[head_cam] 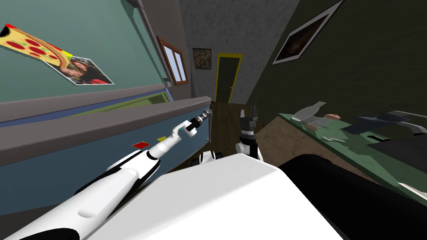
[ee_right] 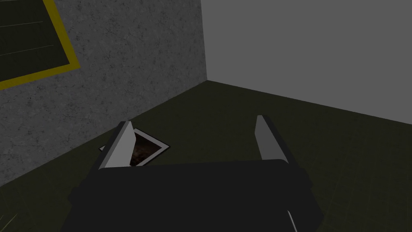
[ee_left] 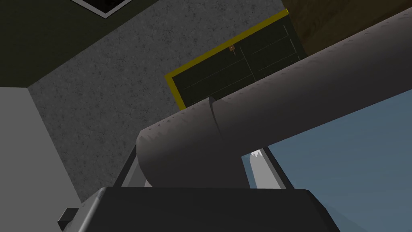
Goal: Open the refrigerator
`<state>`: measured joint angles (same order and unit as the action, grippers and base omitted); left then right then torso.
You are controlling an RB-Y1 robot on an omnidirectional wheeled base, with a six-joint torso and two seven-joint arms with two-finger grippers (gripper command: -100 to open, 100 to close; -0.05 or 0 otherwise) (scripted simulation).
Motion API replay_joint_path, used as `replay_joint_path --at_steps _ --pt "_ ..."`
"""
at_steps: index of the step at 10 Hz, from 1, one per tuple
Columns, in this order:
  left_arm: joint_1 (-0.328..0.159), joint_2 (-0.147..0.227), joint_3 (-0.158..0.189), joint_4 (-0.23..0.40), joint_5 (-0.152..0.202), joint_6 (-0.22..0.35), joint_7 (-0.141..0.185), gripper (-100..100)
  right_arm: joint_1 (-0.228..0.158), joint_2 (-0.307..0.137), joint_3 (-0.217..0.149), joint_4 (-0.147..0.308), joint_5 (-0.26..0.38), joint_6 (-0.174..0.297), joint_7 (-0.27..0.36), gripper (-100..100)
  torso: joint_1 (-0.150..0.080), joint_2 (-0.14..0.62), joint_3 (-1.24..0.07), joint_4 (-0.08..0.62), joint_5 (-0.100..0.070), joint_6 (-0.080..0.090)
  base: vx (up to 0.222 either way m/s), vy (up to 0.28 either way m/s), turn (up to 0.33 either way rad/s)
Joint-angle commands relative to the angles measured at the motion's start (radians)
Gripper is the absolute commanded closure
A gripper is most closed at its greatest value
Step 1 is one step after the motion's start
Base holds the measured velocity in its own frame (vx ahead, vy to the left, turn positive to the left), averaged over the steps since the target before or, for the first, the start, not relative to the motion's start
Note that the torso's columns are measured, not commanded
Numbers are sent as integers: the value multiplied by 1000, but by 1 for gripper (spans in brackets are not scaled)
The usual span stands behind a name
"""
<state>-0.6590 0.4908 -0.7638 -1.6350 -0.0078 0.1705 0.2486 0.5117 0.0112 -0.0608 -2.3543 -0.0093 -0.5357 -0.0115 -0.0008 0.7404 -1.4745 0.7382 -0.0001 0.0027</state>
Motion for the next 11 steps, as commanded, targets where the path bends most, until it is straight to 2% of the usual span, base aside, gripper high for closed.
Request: replay_joint_path --at_steps 1,2,3,4,5,7,8,9,10,11 --pt "-60 -76 -14 86 -16 -36 4 100 0 0 0 0 0 0 0 0 1 0 0 0 0 -3 -237 190 -138" --pt "-60 -101 -14 123 -16 -36 4 100 0 0 0 0 0 0 0 0 5 3 2 2 1 -2 -173 148 -114" --pt "-60 -101 -14 145 -16 -36 4 100 0 0 0 0 0 0 0 0 5 0 1 2 2 -7 -56 39 -23" --pt "-107 -152 -22 178 -25 -61 8 100 0 0 0 0 0 0 0 0 4 -6 -3 1 1 -10 -120 95 -30" --pt "-107 -163 -22 209 -25 -61 8 100 0 0 0 0 0 0 0 0 5 -2 -2 2 2 -3 -136 119 -92" --pt "-107 -163 -22 233 -25 -61 8 100 0 0 0 0 0 0 0 0 4 -1 0 1 1 -8 -50 22 -26" --pt "-153 -220 -31 269 -35 -86 11 100 0 0 0 0 0 0 0 0 4 -5 -3 -1 1 -9 -113 116 -32" --pt "-153 -225 -31 306 -35 -86 11 100 0 0 0 0 0 0 0 0 7 0 0 1 2 -2 -153 111 -104" --pt "-153 -225 -31 321 -35 -86 11 100 0 0 0 0 0 0 0 0 4 3 2 1 1 -4 -92 37 -56" --pt "-199 -284 -40 365 -44 -111 15 100 0 0 0 0 0 0 0 0 2 -2 0 -1 0 -8 -162 112 -72"
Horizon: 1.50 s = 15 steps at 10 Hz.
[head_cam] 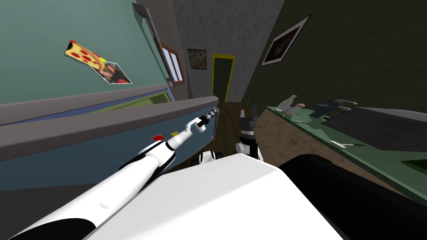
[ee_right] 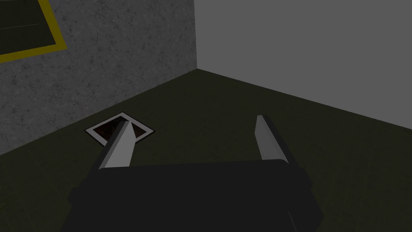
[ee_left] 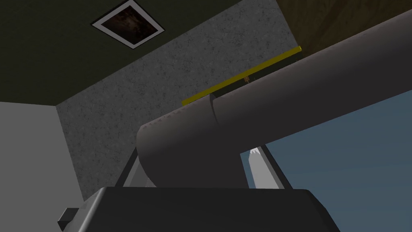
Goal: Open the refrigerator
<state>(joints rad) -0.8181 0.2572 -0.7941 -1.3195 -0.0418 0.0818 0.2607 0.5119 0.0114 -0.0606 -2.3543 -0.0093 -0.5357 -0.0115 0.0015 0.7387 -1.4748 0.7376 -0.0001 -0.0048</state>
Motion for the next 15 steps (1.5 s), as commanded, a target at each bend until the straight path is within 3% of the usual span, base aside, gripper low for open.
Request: replay_joint_path --at_steps 1,2,3,5,6,7,8,10,11,12,13,14,15 --pt "-40 -54 -9 70 -10 -22 3 100 0 0 0 0 0 0 0 0 4 3 1 1 1 3 -155 125 -88" --pt "-40 -54 -9 94 -10 -22 3 100 0 0 0 0 0 0 0 0 3 2 1 3 2 3 -80 45 -47" --pt "-86 -107 -18 132 -19 -47 6 100 0 0 0 0 0 0 0 0 1 -2 -1 1 1 -1 -127 96 -46" --pt "-86 -117 -18 182 -19 -47 6 100 0 0 0 0 0 0 0 0 1 2 1 1 1 4 -137 75 -65" --pt "-132 -166 -27 213 -29 -72 10 100 0 0 0 0 0 0 0 0 -1 0 0 1 0 1 -174 82 -42" --pt "-132 -179 -27 271 -29 -72 10 100 0 0 0 0 0 0 0 0 -2 2 0 1 -1 7 -169 101 -96" --pt "-113 -171 30 237 15 -48 -40 -100 0 0 0 0 0 0 0 0 -3 0 0 0 -2 5 -88 72 -391" --pt "-113 -171 47 237 15 -48 -77 -100 0 0 0 0 0 0 0 0 -3 -8 -6 0 0 2 -11 22 -95" --pt "-96 -167 88 218 57 -15 -113 -100 0 0 0 0 0 0 0 0 -1 -7 -5 1 1 1 9 25 -305" --pt "-96 -167 113 218 57 -15 -138 -100 0 0 0 0 0 0 0 0 -2 -3 -3 1 0 7 -5 45 -190" --pt "-96 -167 113 218 57 -15 -164 -100 0 0 0 0 0 0 0 0 -3 2 0 3 0 6 -2 16 -10" --pt "-78 -163 156 198 100 18 -193 -100 0 0 0 0 0 0 0 0 -1 5 2 5 1 3 -22 32 -250" --pt "-78 -163 180 198 100 18 -217 -100 0 0 0 0 0 0 0 0 -1 6 3 5 1 7 -33 40 -243"
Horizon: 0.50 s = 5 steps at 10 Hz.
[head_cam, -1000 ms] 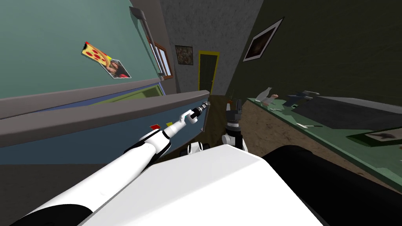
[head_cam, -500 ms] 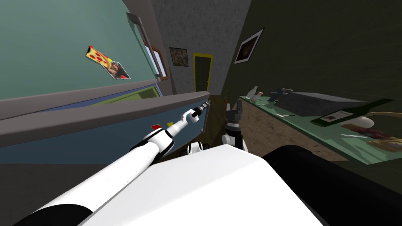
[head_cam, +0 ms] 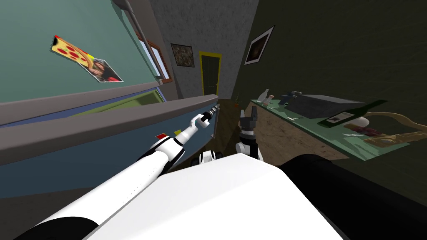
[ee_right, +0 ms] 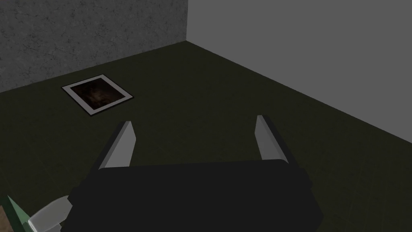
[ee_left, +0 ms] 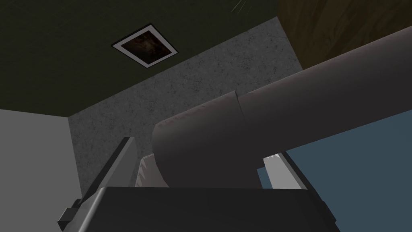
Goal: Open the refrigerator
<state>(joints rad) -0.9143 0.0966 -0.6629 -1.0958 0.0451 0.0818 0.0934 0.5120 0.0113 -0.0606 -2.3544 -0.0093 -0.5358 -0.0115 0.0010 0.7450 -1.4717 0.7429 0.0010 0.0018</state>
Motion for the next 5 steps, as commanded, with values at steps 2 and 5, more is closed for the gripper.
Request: replay_joint_path --at_steps 2,5 --pt "18 -2 49 -26 13 18 -83 -100 0 0 0 0 0 0 0 0 -1 1 0 3 0 -3 -12 5 -11" --pt "35 2 115 -45 56 52 -170 -100 0 0 0 0 0 0 0 0 -1 1 1 3 0 -1 -24 28 -182"
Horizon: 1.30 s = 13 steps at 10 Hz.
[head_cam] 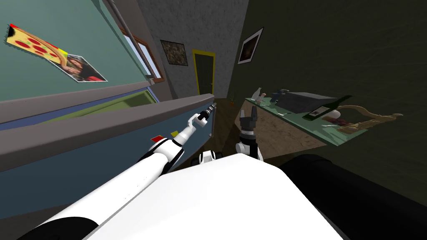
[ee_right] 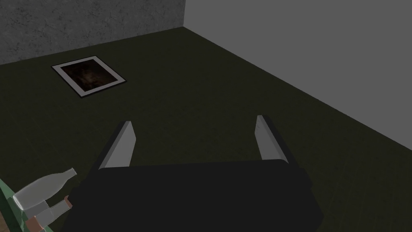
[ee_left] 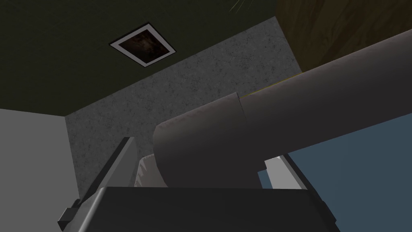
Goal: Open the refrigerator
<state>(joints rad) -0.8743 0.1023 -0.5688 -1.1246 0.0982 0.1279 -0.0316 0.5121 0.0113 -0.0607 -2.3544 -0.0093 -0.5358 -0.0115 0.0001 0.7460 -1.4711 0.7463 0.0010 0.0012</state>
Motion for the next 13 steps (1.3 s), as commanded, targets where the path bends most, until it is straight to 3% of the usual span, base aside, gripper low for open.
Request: replay_joint_path --at_steps 1,2,3,4,5,6,7,8,9,10,11,12,13 --pt "13 0 61 -36 45 39 -76 -100 0 0 0 0 0 0 0 0 1 1 1 1 0 -3 -28 29 -297" --pt "13 0 88 -36 45 39 -102 -100 0 0 0 0 0 0 0 0 0 2 1 1 0 2 -35 46 -196" --pt "13 0 88 -36 45 39 -129 -100 0 0 0 0 0 0 0 0 -1 2 1 2 0 1 -15 18 -30" --pt "30 4 132 -56 88 73 -159 -100 0 0 0 0 0 0 0 0 0 3 2 4 0 -3 -24 18 -305" --pt "30 4 154 -56 88 73 -189 -100 0 0 0 0 0 0 0 0 0 5 3 4 0 2 -31 32 -221" --pt "30 4 154 -56 88 73 -214 -100 0 0 0 0 0 0 0 0 0 4 3 4 0 -1 -17 14 -7" --pt "30 4 154 -56 88 73 -219 -100 0 0 0 0 0 0 0 0 2 5 4 5 0 -3 -1 -2 36" --pt "48 8 197 -75 131 106 -258 -100 0 0 0 0 0 0 0 0 2 6 4 6 0 -3 -22 21 -269" --pt "48 8 221 -75 131 106 -285 -100 0 0 0 0 0 0 0 0 0 7 4 5 0 2 -43 39 -250" --pt "48 8 221 -75 131 106 -306 -100 0 0 0 0 0 0 0 0 -1 6 4 5 -1 1 -26 19 -47" --pt "65 12 260 -95 173 139 -336 -100 0 0 0 0 0 0 0 0 0 6 4 7 -1 -3 -25 30 -293" --pt "65 12 286 -95 173 139 -362 -100 0 0 0 0 0 0 0 0 -1 6 4 6 -1 3 -37 38 -183" --pt "65 12 287 -95 173 139 -389 -100 0 0 0 0 0 0 0 0 -2 6 4 6 -2 0 -18 9 -25"
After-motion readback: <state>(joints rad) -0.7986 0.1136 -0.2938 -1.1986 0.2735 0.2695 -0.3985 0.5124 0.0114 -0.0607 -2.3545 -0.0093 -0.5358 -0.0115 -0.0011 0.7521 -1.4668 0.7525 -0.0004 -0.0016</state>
